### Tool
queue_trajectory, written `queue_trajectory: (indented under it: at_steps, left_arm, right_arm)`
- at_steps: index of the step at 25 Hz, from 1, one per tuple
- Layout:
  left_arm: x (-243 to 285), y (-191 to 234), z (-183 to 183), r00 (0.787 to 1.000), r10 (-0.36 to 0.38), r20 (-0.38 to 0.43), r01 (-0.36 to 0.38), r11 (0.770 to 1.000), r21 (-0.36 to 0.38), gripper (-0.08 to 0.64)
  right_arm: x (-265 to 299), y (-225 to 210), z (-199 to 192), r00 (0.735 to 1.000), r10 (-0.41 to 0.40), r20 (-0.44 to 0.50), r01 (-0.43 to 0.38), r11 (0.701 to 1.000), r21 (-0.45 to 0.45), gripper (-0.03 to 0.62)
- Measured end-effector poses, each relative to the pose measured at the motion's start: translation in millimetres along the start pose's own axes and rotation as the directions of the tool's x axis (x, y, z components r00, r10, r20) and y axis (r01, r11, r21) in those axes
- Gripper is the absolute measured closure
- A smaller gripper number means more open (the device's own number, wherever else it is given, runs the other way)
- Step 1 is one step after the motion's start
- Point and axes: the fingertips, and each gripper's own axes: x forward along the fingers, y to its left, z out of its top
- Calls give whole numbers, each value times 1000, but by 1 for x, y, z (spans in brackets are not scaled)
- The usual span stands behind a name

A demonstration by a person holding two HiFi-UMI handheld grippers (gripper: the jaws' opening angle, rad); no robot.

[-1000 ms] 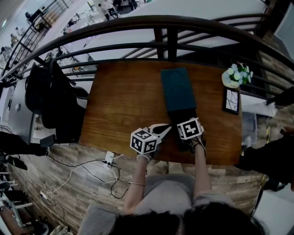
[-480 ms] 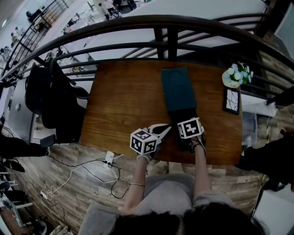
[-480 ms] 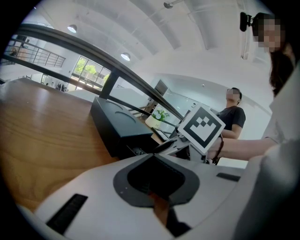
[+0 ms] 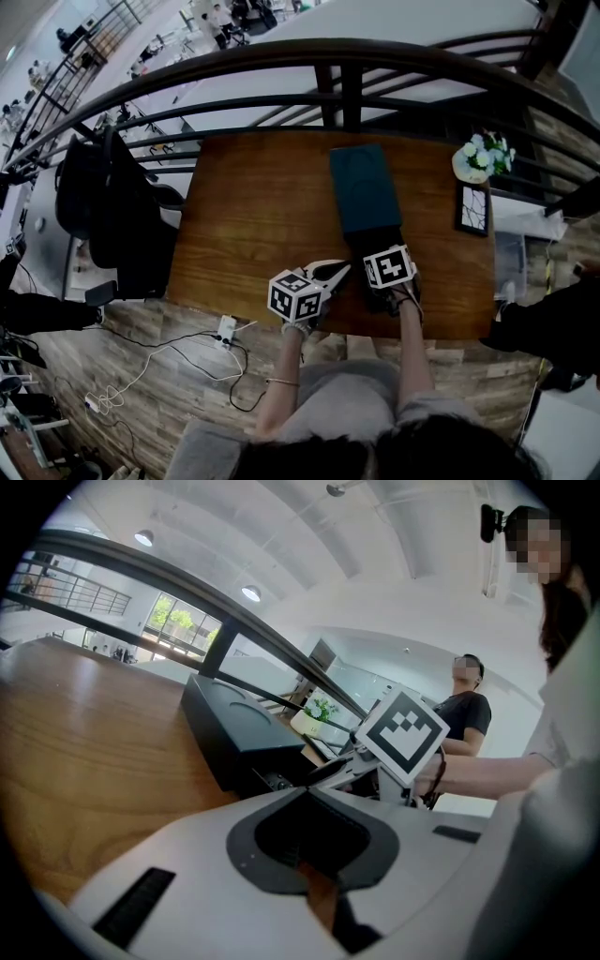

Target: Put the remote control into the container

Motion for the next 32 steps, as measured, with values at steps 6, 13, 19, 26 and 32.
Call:
queue_trajectory:
  at_steps: [6, 13, 19, 26, 32]
  left_arm:
    - [-1, -5, 2, 1000, -4, 6, 4, 1000, 3, 557]
    - [-1, -11, 8, 1000, -20, 12, 20, 999, 27, 556]
    - [0, -22, 14, 999, -37, 23, 36, 998, 60, 557]
    - [-6, -41, 14, 997, -64, 38, 60, 994, 93, 557]
    - [-11, -55, 17, 995, -83, 54, 76, 990, 121, 555]
  right_arm:
    - [-8, 3, 4, 1000, 18, 19, -18, 1000, -17, 379]
    - [-20, 1, 14, 997, 25, 74, -23, 999, -37, 380]
    - [-39, 8, 16, 984, 90, 154, -83, 995, -52, 383]
    - [-57, 15, 13, 959, 129, 253, -131, 991, -9, 456]
    - [-86, 21, 20, 917, 160, 366, -177, 984, 13, 525]
